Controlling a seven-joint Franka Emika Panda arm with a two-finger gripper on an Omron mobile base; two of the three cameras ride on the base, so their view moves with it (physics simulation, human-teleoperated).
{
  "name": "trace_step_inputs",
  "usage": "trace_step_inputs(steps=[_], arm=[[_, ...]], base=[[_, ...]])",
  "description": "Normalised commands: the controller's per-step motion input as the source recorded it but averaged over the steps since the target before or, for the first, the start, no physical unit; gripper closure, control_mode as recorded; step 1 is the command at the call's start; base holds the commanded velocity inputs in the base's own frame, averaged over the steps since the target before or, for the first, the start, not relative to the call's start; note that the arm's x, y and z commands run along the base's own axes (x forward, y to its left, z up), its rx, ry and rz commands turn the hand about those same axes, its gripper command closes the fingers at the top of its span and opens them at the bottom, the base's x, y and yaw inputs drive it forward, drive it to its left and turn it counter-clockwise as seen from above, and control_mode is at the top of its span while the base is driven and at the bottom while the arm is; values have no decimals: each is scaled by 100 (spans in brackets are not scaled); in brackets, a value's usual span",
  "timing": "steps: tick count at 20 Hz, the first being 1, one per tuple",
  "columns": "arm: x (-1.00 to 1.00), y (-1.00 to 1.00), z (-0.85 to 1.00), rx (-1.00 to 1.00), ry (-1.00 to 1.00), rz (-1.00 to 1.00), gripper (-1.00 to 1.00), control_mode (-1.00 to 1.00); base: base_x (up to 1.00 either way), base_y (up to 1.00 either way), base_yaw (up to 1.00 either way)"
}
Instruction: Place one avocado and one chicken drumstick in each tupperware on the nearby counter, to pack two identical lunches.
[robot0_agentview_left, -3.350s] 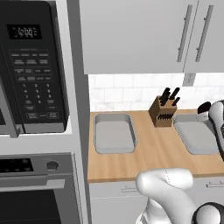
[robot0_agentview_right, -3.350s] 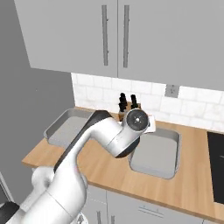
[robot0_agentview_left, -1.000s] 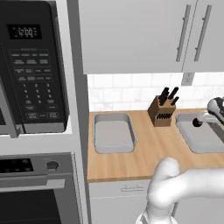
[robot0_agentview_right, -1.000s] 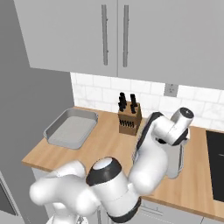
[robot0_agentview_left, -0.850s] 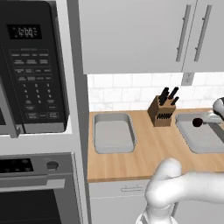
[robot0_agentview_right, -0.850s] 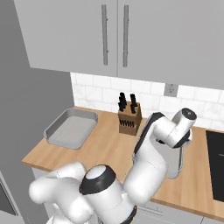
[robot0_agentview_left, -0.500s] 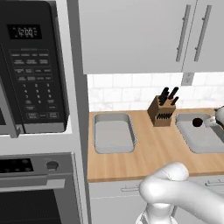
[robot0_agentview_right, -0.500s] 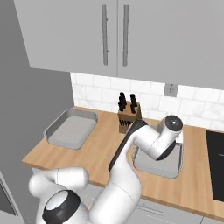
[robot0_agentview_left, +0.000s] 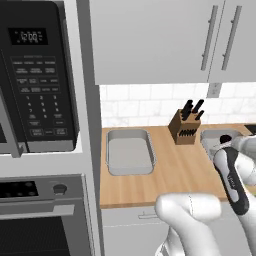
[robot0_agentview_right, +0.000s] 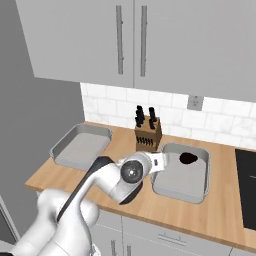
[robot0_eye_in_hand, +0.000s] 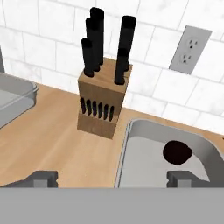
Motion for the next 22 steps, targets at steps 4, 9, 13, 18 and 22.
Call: trace_step_inputs(steps=[4,9,13,18,22], arm=[[-2,90,50,-5,0,0,-100,-100],[-19,52,36,-2,17,-4,-100,-100],[-9,30,3,6,22,-9,-100,-100],[-12,30,1,23,10,-22,-100,-100],[-18,17,0,34,0,-28,-100,-100]], base=[[0,0,0],[0,0,0],[0,0,0],[0,0,0],[0,0,0]])
